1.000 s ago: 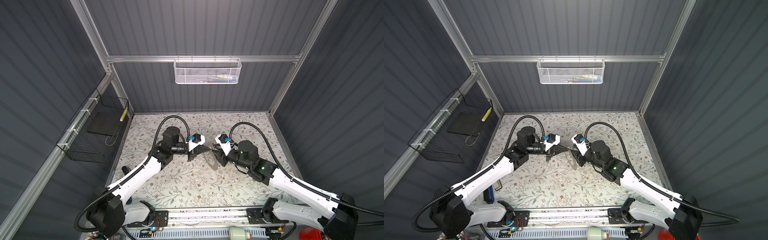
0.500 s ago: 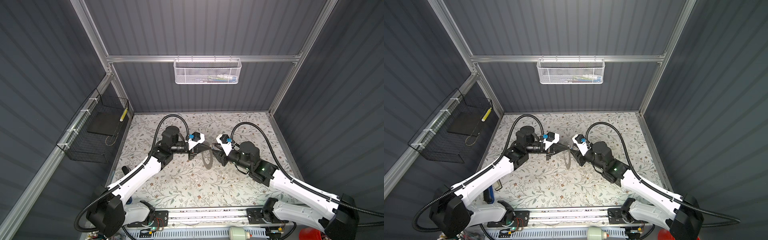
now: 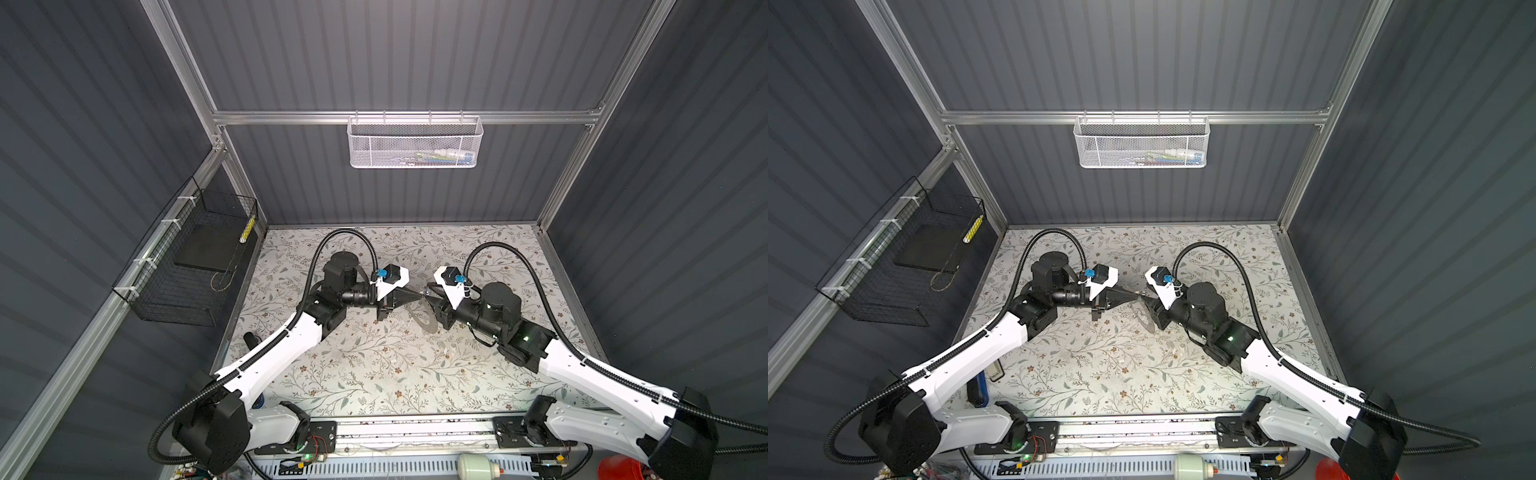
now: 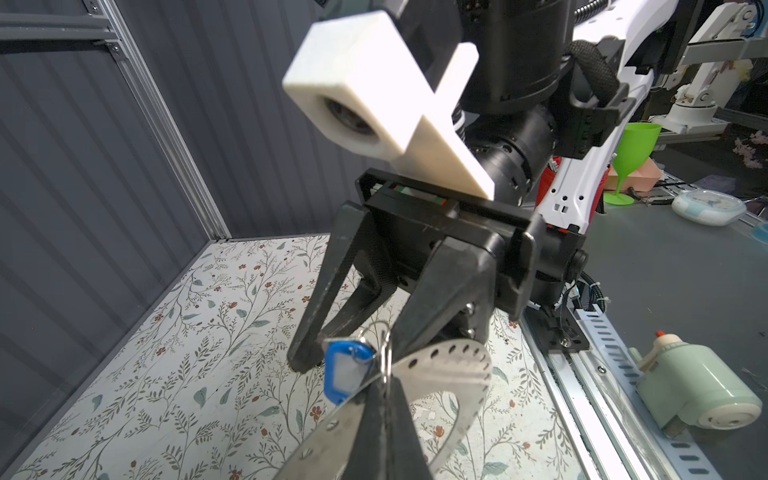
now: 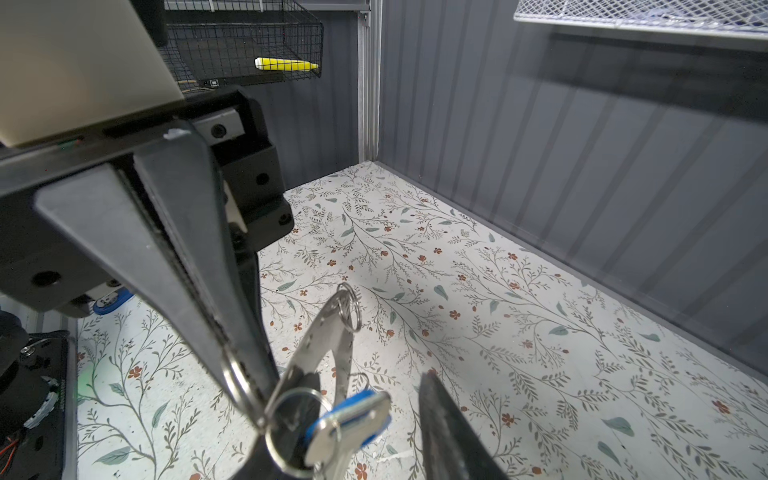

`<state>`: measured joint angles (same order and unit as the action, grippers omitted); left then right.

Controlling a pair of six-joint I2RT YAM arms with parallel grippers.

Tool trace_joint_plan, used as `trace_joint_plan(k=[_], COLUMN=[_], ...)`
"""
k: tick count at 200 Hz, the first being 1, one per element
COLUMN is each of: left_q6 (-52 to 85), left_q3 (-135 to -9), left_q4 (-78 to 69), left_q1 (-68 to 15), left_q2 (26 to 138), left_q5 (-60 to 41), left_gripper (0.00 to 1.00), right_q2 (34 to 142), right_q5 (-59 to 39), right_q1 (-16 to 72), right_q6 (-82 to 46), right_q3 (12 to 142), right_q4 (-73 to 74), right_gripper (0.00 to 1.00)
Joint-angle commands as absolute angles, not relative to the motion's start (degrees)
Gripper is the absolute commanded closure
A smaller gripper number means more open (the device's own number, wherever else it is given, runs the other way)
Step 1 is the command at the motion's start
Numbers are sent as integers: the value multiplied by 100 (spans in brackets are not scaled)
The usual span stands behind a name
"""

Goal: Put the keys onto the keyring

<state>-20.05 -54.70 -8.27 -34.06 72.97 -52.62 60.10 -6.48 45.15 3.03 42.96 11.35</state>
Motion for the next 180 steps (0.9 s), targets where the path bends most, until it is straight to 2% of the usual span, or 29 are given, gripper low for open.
trace_joint_plan(k=[1, 70, 94, 119, 142, 180], left_q6=[-1951, -1665, -1582, -1774, -2051, -2238], left_q3=[-5677, -5785, -5840, -5879, -6020, -6162], left_q4=[-992, -1365, -1481, -1332, -871, -446], left_q1=[-3428, -3426, -3428, -3421, -3411, -3410], left_q2=[7260, 7374, 7423, 7435, 7451, 7531], left_q5=[-5383, -5124, -5120, -5245, -5528, -5829], left_gripper=[100, 100, 100, 100, 100, 100], right_q2=[5995, 5941, 5925, 5678, 5023, 4207], right_q5=[-909, -331, -195, -215, -94, -209], right_q1=[4553, 4730, 4831, 4850, 4849, 4847], right_q6=[336, 550, 699, 960, 1561, 2733], right_q3=[4250, 4119, 4042, 3883, 3683, 3777], right_q4=[1433, 1354, 1377, 1289, 861, -33], right_gripper=[63, 77, 77, 71, 65, 74])
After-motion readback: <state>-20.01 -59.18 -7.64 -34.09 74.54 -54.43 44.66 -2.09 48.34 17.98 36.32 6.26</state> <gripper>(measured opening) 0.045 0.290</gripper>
